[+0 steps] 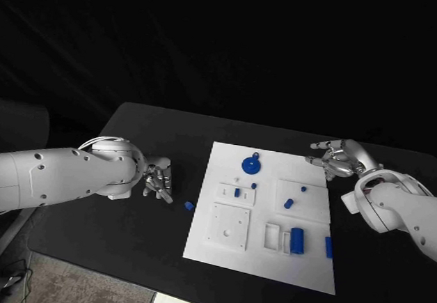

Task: Assemble the parts on the task board

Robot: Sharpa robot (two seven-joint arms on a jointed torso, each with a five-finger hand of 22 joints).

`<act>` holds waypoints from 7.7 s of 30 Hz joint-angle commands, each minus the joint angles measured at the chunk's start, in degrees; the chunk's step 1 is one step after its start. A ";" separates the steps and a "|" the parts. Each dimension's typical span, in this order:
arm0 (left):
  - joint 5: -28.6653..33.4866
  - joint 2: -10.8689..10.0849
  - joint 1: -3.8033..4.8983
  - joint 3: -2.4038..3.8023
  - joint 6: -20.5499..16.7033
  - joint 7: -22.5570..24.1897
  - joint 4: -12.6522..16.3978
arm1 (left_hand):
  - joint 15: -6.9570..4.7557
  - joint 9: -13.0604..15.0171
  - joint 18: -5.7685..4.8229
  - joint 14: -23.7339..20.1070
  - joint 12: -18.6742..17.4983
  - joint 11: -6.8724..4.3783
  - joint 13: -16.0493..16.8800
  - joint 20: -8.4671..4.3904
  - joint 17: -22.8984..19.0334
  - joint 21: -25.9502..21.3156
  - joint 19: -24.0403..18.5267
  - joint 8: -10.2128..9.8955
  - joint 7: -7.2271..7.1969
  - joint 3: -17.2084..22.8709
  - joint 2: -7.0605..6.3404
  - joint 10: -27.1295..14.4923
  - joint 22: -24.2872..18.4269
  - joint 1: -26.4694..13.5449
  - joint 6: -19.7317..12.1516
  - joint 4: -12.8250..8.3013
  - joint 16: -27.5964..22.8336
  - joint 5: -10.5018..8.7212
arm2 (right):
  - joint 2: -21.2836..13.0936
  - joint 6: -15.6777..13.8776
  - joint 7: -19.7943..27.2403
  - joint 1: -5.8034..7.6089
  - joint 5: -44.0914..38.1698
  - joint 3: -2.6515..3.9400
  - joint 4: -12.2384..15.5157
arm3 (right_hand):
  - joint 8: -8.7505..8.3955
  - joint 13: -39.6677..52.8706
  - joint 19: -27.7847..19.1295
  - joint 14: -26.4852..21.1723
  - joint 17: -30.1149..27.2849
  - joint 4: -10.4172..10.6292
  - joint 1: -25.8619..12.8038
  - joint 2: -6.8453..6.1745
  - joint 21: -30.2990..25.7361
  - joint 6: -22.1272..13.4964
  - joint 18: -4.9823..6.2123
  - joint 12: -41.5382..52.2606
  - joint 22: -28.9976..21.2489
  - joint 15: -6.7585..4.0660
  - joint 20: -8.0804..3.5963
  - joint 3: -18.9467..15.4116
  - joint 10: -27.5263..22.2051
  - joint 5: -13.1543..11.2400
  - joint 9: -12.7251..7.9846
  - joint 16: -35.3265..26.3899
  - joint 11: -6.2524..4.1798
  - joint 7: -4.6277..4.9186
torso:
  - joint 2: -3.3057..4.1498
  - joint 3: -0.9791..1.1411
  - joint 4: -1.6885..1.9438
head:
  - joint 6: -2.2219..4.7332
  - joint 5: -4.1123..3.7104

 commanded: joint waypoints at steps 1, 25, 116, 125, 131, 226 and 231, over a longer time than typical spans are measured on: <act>-2.00 0.29 -0.30 -0.02 -1.92 -1.10 0.60 | 0.34 -0.39 0.70 -0.12 0.24 0.74 0.39 0.37 0.18 -0.19 0.17 -0.09 0.24 0.51 -0.59 -0.07 0.80 -1.68 -0.77 1.36 -0.15 -2.60 | 0.11 0.99 0.43 -0.10 0.07 0.01 -0.11 | -0.05 0.05 2.09 0.32 0.06 -0.03 -0.61 0.12 0.13 0.27 0.75 0.23 1.88 -0.10 -0.11 0.25 0.33 0.20 0.07 0.20 -0.24 -0.07 | -0.10 -0.11 0.03 | 0.05 1.97; -5.82 4.89 -3.09 -0.05 -7.82 -1.69 0.63 | 0.51 0.78 0.67 -0.40 1.87 0.99 1.91 0.51 0.76 -0.69 -0.09 -0.08 0.49 3.76 -2.44 -1.74 0.91 -4.14 -1.60 3.69 -0.74 -1.52 | 0.26 1.06 0.50 -0.43 0.10 0.01 -0.22 | -0.05 0.17 2.08 0.33 0.10 -0.05 -0.68 0.21 0.26 0.14 0.75 0.34 1.92 -0.11 -0.11 0.31 0.35 0.23 0.07 0.23 -0.22 -0.05 | 0.05 0.05 -0.14 | -0.24 3.01; 5.13 2.79 -3.94 0.43 -4.24 -2.77 -0.01 | -1.12 4.71 0.05 2.27 4.81 -1.11 3.77 -0.94 2.58 5.86 -0.37 -0.11 -2.63 5.91 9.22 4.67 1.13 1.65 6.53 -3.80 3.14 4.06 | -0.19 1.05 0.75 -0.79 0.20 0.01 -0.34 | -0.02 0.32 2.10 0.38 0.18 -0.03 -0.91 0.27 0.42 0.65 0.73 0.44 1.91 -0.13 -0.13 0.40 0.41 0.28 0.10 0.28 -0.25 -0.09 | -0.05 0.07 -0.08 | -0.98 1.18; 6.58 2.02 -1.07 0.45 -6.86 -2.40 -0.25 | -1.06 4.77 0.12 2.24 3.89 -0.96 3.38 -0.97 2.45 6.27 -0.41 -0.27 -2.36 5.45 7.86 3.95 1.10 2.09 4.92 -4.12 3.06 3.53 | -0.13 1.07 0.73 -0.80 0.24 0.01 -0.37 | -0.02 0.32 2.10 0.38 0.18 -0.03 -0.91 0.27 0.42 0.65 0.73 0.44 1.91 -0.13 -0.13 0.40 0.41 0.28 0.10 0.28 -0.25 -0.09 | -0.06 0.12 -0.01 | -1.17 1.35; 4.16 1.02 -0.78 0.18 -12.89 0.50 1.26 | -0.43 1.83 0.56 1.27 0.41 -0.31 1.34 -0.31 1.60 5.24 -1.32 -0.21 -0.77 1.62 1.96 1.30 0.62 2.04 1.92 -2.94 1.14 1.55 | -0.12 1.04 0.72 -0.80 0.25 0.01 -0.28 | -0.02 0.32 2.10 0.38 0.18 -0.03 -0.91 0.27 0.42 0.65 0.73 0.44 1.91 -0.13 -0.13 0.40 0.41 0.28 0.10 0.28 -0.25 -0.09 | -0.13 0.11 0.03 | -1.13 1.42; -14.35 4.67 -14.91 -0.04 -8.37 -16.75 13.71 | -0.79 7.69 -0.30 3.03 -2.10 -0.58 0.76 -0.88 2.44 -0.85 1.38 0.00 -2.32 -2.36 -10.29 4.27 -0.11 -18.59 6.76 12.79 -4.84 -4.53 | 1.33 2.52 1.02 -4.31 -1.15 -0.07 -0.07 | -0.02 0.35 2.03 0.31 0.26 -2.00 -1.22 0.65 0.26 1.01 0.67 0.38 1.92 -0.14 -0.16 0.91 0.35 0.25 0.10 0.33 -0.26 -0.08 | -2.79 -0.16 1.04 | -5.71 -0.19; -14.32 5.31 -15.14 -0.04 -7.84 -16.83 13.14 | -0.74 7.93 -0.25 3.02 -1.87 -0.54 0.93 -0.78 2.45 -0.92 1.37 0.01 -2.31 -0.97 -9.34 4.12 0.05 -18.00 6.73 12.74 -4.79 -4.12 | 1.28 2.52 1.01 -4.31 -1.15 -0.07 -0.05 | -0.02 0.35 2.03 0.31 0.26 -2.00 -1.22 0.65 0.26 1.01 0.67 0.38 1.92 -0.14 -0.16 0.91 0.35 0.25 0.10 0.33 -0.26 -0.08 | -2.80 -0.15 1.03 | -5.85 -0.34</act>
